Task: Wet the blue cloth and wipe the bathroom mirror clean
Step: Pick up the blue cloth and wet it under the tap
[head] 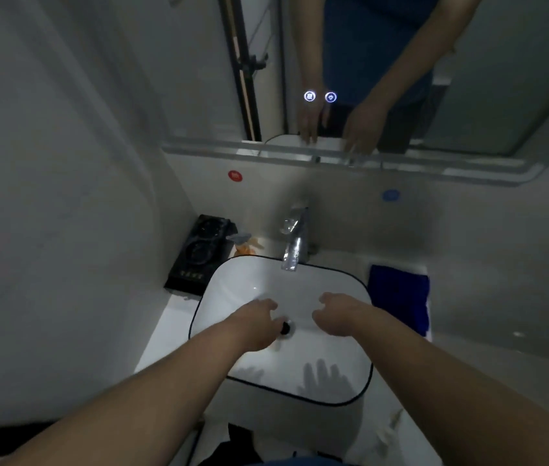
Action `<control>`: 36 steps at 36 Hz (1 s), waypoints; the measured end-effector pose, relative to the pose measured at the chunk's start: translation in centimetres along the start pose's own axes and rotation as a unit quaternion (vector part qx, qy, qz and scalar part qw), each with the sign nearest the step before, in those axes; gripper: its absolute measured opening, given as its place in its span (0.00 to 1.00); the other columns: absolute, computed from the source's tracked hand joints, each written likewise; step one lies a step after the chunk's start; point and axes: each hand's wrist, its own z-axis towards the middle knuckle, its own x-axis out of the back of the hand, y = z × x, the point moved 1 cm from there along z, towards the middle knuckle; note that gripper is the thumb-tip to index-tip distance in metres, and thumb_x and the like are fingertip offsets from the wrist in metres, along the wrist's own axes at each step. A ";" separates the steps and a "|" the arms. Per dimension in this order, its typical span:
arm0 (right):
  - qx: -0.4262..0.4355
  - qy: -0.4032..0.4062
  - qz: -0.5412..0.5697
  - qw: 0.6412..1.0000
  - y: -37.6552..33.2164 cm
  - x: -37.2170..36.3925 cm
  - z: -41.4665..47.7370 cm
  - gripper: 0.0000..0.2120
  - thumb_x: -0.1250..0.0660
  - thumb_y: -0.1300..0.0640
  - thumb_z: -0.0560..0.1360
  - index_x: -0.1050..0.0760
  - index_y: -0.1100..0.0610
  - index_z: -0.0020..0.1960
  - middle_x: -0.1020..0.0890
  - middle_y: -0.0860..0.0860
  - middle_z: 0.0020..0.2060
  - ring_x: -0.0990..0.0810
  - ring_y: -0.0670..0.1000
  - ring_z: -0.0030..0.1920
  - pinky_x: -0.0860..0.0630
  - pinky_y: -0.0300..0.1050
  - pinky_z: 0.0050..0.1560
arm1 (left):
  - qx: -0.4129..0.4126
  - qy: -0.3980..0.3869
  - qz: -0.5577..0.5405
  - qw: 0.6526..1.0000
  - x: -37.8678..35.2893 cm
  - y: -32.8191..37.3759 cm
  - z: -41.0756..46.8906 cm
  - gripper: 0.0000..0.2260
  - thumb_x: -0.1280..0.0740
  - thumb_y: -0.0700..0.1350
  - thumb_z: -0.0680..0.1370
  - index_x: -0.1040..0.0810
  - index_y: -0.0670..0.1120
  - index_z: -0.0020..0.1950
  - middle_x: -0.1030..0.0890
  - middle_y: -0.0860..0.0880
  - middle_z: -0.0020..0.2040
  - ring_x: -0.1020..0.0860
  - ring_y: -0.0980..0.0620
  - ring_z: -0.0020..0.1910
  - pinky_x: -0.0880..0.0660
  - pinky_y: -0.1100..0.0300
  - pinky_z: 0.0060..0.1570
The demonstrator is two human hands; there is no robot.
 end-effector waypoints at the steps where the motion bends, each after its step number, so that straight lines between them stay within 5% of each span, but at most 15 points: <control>1: -0.015 0.000 0.012 1.000 0.5 0.2 0.1 0.33 0.43 0.45 0.87 0.48 0.56 0.87 0.41 0.57 0.86 0.37 0.60 0.83 0.36 0.50 0.80 | -0.010 -0.013 0.004 1.000 0.0 0.1 1.0 0.27 0.39 0.54 0.86 0.35 0.49 0.84 0.32 0.47 0.82 0.29 0.45 0.77 0.30 0.57 0.70; 8: -0.111 0.087 0.120 0.983 3.2 0.0 -1.1 0.29 0.40 0.49 0.84 0.36 0.57 0.83 0.31 0.56 0.80 0.28 0.59 0.76 0.28 0.48 0.74 | -0.081 -0.080 0.034 0.993 -0.2 1.8 6.0 0.27 0.38 0.54 0.86 0.35 0.48 0.84 0.32 0.44 0.82 0.29 0.43 0.77 0.32 0.55 0.74; 14: -0.153 0.244 0.242 0.927 5.2 -0.4 -1.5 0.21 0.39 0.54 0.82 0.24 0.53 0.74 0.23 0.52 0.69 0.22 0.55 0.66 0.25 0.47 0.64 | -0.116 -0.109 0.023 0.987 -1.8 4.1 8.9 0.28 0.39 0.56 0.85 0.36 0.50 0.84 0.30 0.46 0.81 0.30 0.46 0.78 0.33 0.56 0.76; 19: -0.184 0.287 0.275 0.899 9.9 1.4 1.9 0.20 0.38 0.60 0.79 0.20 0.53 0.68 0.21 0.51 0.66 0.21 0.55 0.60 0.25 0.47 0.62 | -0.119 -0.137 -0.039 0.983 -4.4 6.2 9.6 0.27 0.40 0.58 0.85 0.38 0.55 0.84 0.26 0.49 0.78 0.25 0.47 0.74 0.31 0.55 0.73; 23: -0.179 0.217 0.284 0.917 14.9 0.2 7.2 0.26 0.36 0.63 0.80 0.26 0.51 0.77 0.23 0.55 0.70 0.19 0.58 0.57 0.23 0.50 0.61 | -0.095 -0.135 -0.060 0.984 -6.4 5.5 8.5 0.20 0.39 0.56 0.86 0.31 0.58 0.79 0.20 0.54 0.69 0.20 0.54 0.59 0.29 0.64 0.57; 25: -0.166 0.166 0.241 0.942 19.8 -3.3 12.0 0.29 0.34 0.52 0.81 0.32 0.51 0.81 0.27 0.60 0.74 0.23 0.65 0.67 0.27 0.58 0.71 | -0.089 -0.141 -0.082 0.983 -7.1 4.4 7.8 0.16 0.38 0.53 0.86 0.27 0.61 0.75 0.21 0.58 0.60 0.22 0.57 0.52 0.29 0.67 0.52; 27: -0.150 0.130 0.192 0.961 22.9 -6.7 15.5 0.37 0.33 0.39 0.77 0.36 0.51 0.82 0.30 0.60 0.75 0.26 0.69 0.71 0.26 0.65 0.71 | -0.076 -0.137 -0.114 0.981 -7.3 3.1 7.3 0.13 0.36 0.49 0.86 0.21 0.60 0.69 0.23 0.56 0.57 0.23 0.59 0.48 0.29 0.71 0.50; 31: -0.184 0.158 0.126 0.962 18.4 -4.8 12.1 0.37 0.30 0.49 0.81 0.43 0.51 0.85 0.35 0.59 0.77 0.25 0.69 0.69 0.22 0.64 0.66 | 0.006 -0.085 -0.130 0.988 -7.3 0.5 6.8 0.16 0.34 0.52 0.84 0.23 0.60 0.72 0.19 0.57 0.57 0.19 0.60 0.49 0.26 0.71 0.47; 36: -0.210 0.205 0.200 0.935 18.9 -3.6 13.4 0.45 0.27 0.50 0.79 0.50 0.54 0.86 0.31 0.59 0.75 0.22 0.66 0.67 0.22 0.62 0.63 | 0.022 -0.050 -0.131 0.990 -6.9 0.1 6.3 0.16 0.34 0.50 0.85 0.23 0.57 0.73 0.21 0.58 0.50 0.23 0.62 0.36 0.29 0.76 0.34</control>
